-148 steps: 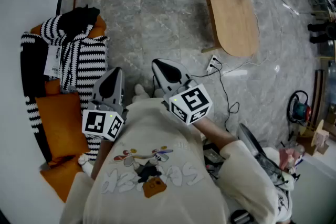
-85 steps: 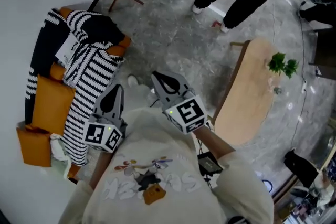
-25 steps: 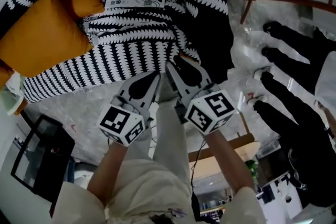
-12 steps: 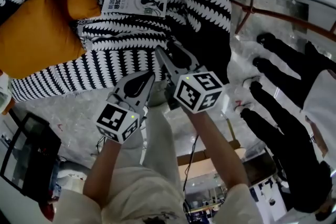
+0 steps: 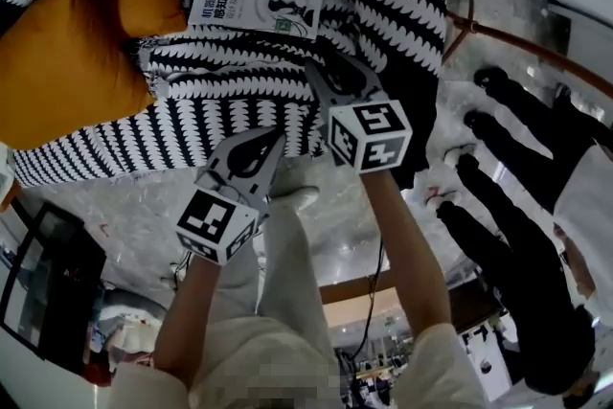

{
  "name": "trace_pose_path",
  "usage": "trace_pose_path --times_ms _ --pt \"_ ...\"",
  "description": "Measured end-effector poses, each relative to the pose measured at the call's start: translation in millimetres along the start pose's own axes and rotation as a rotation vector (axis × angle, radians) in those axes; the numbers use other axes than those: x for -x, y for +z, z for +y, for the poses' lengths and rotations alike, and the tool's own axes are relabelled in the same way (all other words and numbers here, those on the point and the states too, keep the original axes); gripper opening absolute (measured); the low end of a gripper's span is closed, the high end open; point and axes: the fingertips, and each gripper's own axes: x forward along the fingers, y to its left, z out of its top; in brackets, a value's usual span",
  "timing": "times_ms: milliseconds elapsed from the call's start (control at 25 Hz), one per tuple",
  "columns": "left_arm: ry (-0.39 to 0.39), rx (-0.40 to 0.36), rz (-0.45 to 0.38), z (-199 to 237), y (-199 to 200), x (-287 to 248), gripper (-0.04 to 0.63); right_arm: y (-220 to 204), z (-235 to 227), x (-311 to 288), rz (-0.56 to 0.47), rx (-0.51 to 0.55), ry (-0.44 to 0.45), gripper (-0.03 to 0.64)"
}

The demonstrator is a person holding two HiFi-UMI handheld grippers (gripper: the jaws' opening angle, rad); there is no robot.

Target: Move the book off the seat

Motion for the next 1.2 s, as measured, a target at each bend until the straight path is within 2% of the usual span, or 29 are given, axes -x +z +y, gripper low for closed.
trace_pose_path --times_ms 160,280,600,720,1000,1200 --pt "0.009 0.013 -0.007 10 -11 -7 0.008 2 -25 -31 0.037 -0.122 0.049 0.135" --pt "0.013 0.035 -0.003 13 -15 -8 0.008 4 -31 -40 0.059 -0.175 0.051 0.135" --pt "0.006 0.031 -0.003 15 -12 -19 0.008 -9 -53 -63 0.101 -0.313 0.045 0.138" --pt "-0.01 0.028 0.003 18 -12 -22 0.008 -7 -55 -65 0.102 -0.348 0.036 0.144" --pt "0.013 -0.012 0.048 35 -32 -38 0.008 -17 -64 -94 0.118 -0.402 0.048 0.182" --pt "0.009 -0.013 0.031 26 -27 -35 0.008 -18 -63 -100 0.117 -0.458 0.077 0.231"
